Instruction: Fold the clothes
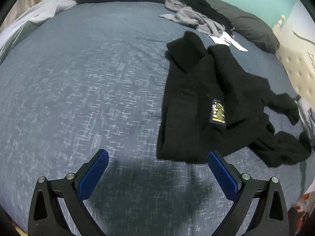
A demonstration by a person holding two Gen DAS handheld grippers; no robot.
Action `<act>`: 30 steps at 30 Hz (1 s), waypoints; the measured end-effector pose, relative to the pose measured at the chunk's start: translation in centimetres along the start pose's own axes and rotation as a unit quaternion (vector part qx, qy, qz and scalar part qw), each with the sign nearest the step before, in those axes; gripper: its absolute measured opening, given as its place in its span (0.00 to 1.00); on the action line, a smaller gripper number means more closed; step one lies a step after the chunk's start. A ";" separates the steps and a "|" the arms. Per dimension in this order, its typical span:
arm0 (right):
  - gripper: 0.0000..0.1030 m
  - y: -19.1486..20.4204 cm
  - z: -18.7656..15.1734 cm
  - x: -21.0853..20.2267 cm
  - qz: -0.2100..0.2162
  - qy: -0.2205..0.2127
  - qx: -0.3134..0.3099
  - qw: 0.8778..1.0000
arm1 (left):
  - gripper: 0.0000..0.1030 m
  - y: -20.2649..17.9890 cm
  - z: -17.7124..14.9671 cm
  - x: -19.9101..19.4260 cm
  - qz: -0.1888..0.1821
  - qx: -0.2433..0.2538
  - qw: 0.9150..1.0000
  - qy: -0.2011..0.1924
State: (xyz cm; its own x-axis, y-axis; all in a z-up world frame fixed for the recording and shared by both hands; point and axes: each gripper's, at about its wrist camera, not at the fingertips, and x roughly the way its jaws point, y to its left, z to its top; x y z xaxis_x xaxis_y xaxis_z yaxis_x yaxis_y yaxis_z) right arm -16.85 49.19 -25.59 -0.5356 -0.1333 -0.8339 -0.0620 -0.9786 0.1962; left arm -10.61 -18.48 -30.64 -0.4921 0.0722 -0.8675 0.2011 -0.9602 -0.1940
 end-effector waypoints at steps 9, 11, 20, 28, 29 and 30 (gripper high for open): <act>0.27 6.0 0.4 0.4 0.063 0.000 -0.036 0.997 | 0.99 -0.3 0.7 1.8 -0.013 0.010 1.000 0.002; 0.27 7.3 0.4 0.8 0.076 0.006 -0.045 0.996 | 0.99 -0.4 0.8 2.0 -0.012 0.011 1.000 0.000; 0.27 11.5 -0.4 2.5 0.102 0.022 -0.070 0.992 | 0.74 -0.4 0.9 3.2 -0.021 0.017 1.000 0.003; 0.27 13.4 -1.0 3.3 0.116 0.042 -0.093 0.988 | 0.32 -1.9 1.4 3.2 -0.034 0.039 0.999 0.007; 0.27 13.8 -1.2 3.4 0.120 0.045 -0.097 0.987 | 0.25 -2.0 1.6 3.1 -0.034 0.041 0.999 0.006; 0.27 14.2 -1.4 3.5 0.124 0.048 -0.103 0.986 | 0.22 -2.0 1.7 2.9 -0.034 0.042 0.999 0.005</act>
State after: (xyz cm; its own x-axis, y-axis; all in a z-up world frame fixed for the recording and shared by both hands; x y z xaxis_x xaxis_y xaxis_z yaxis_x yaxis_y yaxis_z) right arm -18.45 34.64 -26.40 -0.4295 -0.3765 -0.8208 0.2378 -0.9240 0.2995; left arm -13.90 -16.81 -31.99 -0.4941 0.1399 -0.8581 0.0952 -0.9723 -0.2133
